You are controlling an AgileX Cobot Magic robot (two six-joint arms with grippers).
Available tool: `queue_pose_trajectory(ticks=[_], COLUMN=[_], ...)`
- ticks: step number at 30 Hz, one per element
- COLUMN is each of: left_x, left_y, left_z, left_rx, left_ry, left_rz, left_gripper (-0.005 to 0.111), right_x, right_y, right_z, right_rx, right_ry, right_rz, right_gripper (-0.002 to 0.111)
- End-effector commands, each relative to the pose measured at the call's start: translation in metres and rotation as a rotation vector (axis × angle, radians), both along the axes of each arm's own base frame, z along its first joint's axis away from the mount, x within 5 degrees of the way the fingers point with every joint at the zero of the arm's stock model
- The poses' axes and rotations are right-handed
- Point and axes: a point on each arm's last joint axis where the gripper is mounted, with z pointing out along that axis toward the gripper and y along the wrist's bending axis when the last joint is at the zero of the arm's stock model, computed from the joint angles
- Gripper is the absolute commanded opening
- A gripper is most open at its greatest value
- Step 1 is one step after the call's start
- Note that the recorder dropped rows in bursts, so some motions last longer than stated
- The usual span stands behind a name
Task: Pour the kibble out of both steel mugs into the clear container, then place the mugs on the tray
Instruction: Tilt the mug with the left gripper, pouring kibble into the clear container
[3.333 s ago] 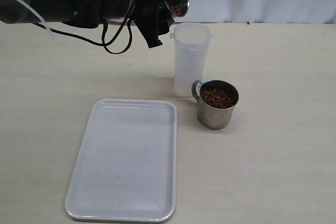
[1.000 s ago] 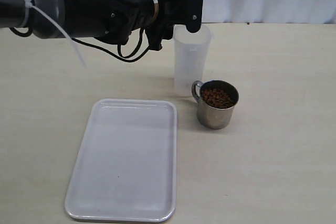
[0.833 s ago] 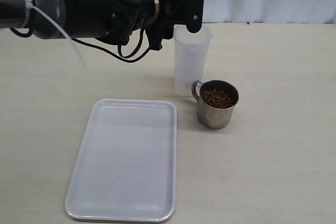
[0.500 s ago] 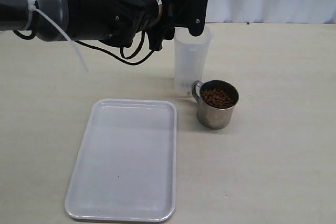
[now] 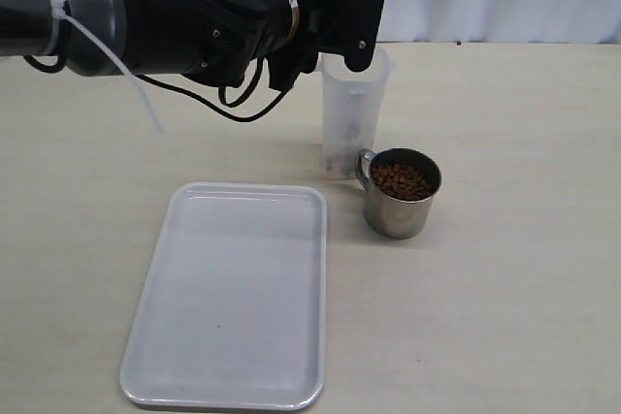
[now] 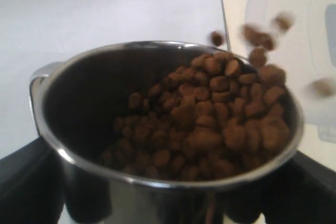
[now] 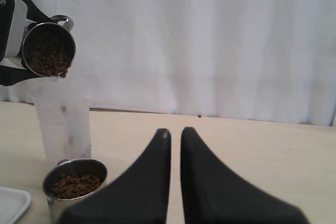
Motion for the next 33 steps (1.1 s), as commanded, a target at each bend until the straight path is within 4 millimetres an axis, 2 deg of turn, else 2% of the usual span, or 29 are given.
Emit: queue_pose_trajectory(ticks=[1,33], left_x=[-0.0001,-0.0005], left_y=[-0.0005,-0.0014], left_z=[0.0087,0.0084], left_rx=[0.007,0.091], left_ry=[-0.035,-0.061], left_rz=[0.006,-0.039], left_gripper=[0.000,0.000], right_x=[-0.0001,-0.0001], right_y=[-0.0001,-0.0001], right_z=[-0.0006,-0.0006], right_rx=[0.013,0.013], right_ry=[-0.002,-0.002], right_rz=[-0.003,-0.003], right_gripper=[0.005,0.005])
